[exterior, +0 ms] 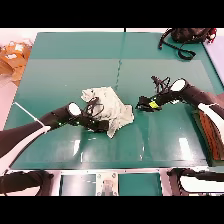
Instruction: Fold the shirts.
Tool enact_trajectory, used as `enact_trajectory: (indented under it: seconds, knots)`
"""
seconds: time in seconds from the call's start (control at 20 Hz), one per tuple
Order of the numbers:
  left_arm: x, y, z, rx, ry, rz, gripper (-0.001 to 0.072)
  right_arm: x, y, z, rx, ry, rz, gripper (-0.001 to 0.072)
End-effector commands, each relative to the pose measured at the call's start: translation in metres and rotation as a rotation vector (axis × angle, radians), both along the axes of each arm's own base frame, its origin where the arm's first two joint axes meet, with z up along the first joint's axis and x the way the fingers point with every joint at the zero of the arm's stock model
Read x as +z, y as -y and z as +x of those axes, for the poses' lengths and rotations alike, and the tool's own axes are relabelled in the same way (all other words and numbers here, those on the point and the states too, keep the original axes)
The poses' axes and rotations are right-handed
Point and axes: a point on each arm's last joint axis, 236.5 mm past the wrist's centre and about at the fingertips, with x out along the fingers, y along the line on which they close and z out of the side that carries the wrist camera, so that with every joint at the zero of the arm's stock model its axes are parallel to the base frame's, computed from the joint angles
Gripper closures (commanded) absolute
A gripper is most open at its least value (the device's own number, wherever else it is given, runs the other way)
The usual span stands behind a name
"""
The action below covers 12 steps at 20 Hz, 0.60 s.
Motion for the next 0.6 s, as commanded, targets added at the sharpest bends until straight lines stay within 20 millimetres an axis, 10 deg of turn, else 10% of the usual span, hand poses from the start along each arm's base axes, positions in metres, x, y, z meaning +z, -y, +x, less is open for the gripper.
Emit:
enact_trajectory:
  seconds: [0.0,0.35,0.55]
  knots:
    - [0.002,-0.015,0.001,-0.008,-0.03,-0.004,0.0687,-0.002,-0.002,0.0,0.002,-0.006,0.015,0.0378]
    - [0.015,-0.177,0.004,-0.009,-0.089,0.258,0.0687,-0.003,-0.008,-0.002,0.015,-0.009,0.02,0.028]
    - [0.014,-0.204,0.011,0.053,-0.102,0.27,0.0687,-0.008,-0.051,-0.003,0.032,-0.007,0.079,0.028]
